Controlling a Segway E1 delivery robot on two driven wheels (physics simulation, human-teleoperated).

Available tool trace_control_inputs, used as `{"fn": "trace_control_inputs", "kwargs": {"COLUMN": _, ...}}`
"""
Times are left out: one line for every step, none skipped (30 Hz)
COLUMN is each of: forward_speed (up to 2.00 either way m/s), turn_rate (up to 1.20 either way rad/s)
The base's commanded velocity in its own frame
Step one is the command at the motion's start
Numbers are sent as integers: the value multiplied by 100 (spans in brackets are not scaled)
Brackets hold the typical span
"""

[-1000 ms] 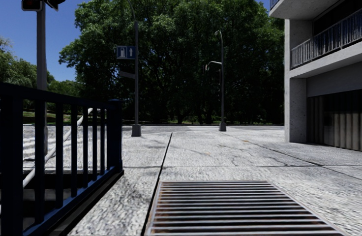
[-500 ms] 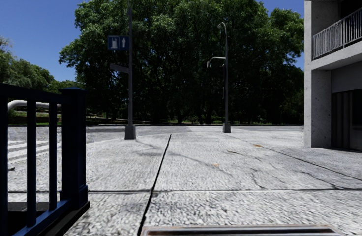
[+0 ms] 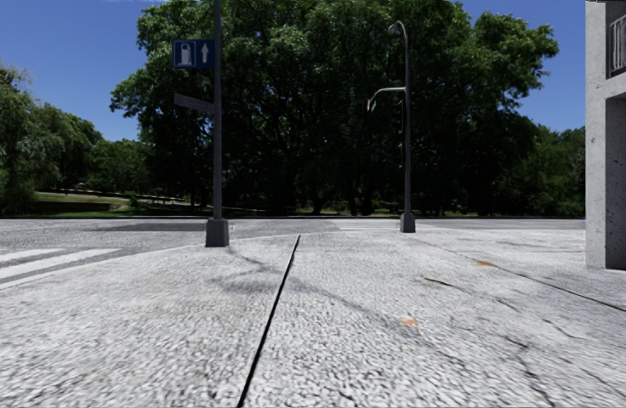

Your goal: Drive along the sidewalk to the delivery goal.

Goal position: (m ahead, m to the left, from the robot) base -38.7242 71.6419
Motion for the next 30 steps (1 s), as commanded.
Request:
{"fn": "trace_control_inputs", "kwargs": {"forward_speed": 191, "turn_rate": 49}}
{"fn": "trace_control_inputs", "kwargs": {"forward_speed": 184, "turn_rate": 51}}
{"fn": "trace_control_inputs", "kwargs": {"forward_speed": 171, "turn_rate": 51}}
{"fn": "trace_control_inputs", "kwargs": {"forward_speed": 164, "turn_rate": 51}}
{"fn": "trace_control_inputs", "kwargs": {"forward_speed": 158, "turn_rate": 52}}
{"fn": "trace_control_inputs", "kwargs": {"forward_speed": 156, "turn_rate": 53}}
{"fn": "trace_control_inputs", "kwargs": {"forward_speed": 156, "turn_rate": 53}}
{"fn": "trace_control_inputs", "kwargs": {"forward_speed": 156, "turn_rate": 53}}
{"fn": "trace_control_inputs", "kwargs": {"forward_speed": 156, "turn_rate": 53}}
{"fn": "trace_control_inputs", "kwargs": {"forward_speed": 156, "turn_rate": 53}}
{"fn": "trace_control_inputs", "kwargs": {"forward_speed": 156, "turn_rate": 53}}
{"fn": "trace_control_inputs", "kwargs": {"forward_speed": 156, "turn_rate": 55}}
{"fn": "trace_control_inputs", "kwargs": {"forward_speed": 156, "turn_rate": 60}}
{"fn": "trace_control_inputs", "kwargs": {"forward_speed": 156, "turn_rate": 62}}
{"fn": "trace_control_inputs", "kwargs": {"forward_speed": 156, "turn_rate": 63}}
{"fn": "trace_control_inputs", "kwargs": {"forward_speed": 156, "turn_rate": 63}}
{"fn": "trace_control_inputs", "kwargs": {"forward_speed": 156, "turn_rate": 63}}
{"fn": "trace_control_inputs", "kwargs": {"forward_speed": 158, "turn_rate": 63}}
{"fn": "trace_control_inputs", "kwargs": {"forward_speed": 164, "turn_rate": 63}}
{"fn": "trace_control_inputs", "kwargs": {"forward_speed": 168, "turn_rate": 63}}
{"fn": "trace_control_inputs", "kwargs": {"forward_speed": 169, "turn_rate": 63}}
{"fn": "trace_control_inputs", "kwargs": {"forward_speed": 170, "turn_rate": 63}}
{"fn": "trace_control_inputs", "kwargs": {"forward_speed": 170, "turn_rate": 63}}
{"fn": "trace_control_inputs", "kwargs": {"forward_speed": 170, "turn_rate": 63}}
{"fn": "trace_control_inputs", "kwargs": {"forward_speed": 170, "turn_rate": 63}}
{"fn": "trace_control_inputs", "kwargs": {"forward_speed": 174, "turn_rate": 63}}
{"fn": "trace_control_inputs", "kwargs": {"forward_speed": 176, "turn_rate": 63}}
{"fn": "trace_control_inputs", "kwargs": {"forward_speed": 177, "turn_rate": 63}}
{"fn": "trace_control_inputs", "kwargs": {"forward_speed": 178, "turn_rate": 63}}
{"fn": "trace_control_inputs", "kwargs": {"forward_speed": 180, "turn_rate": 63}}
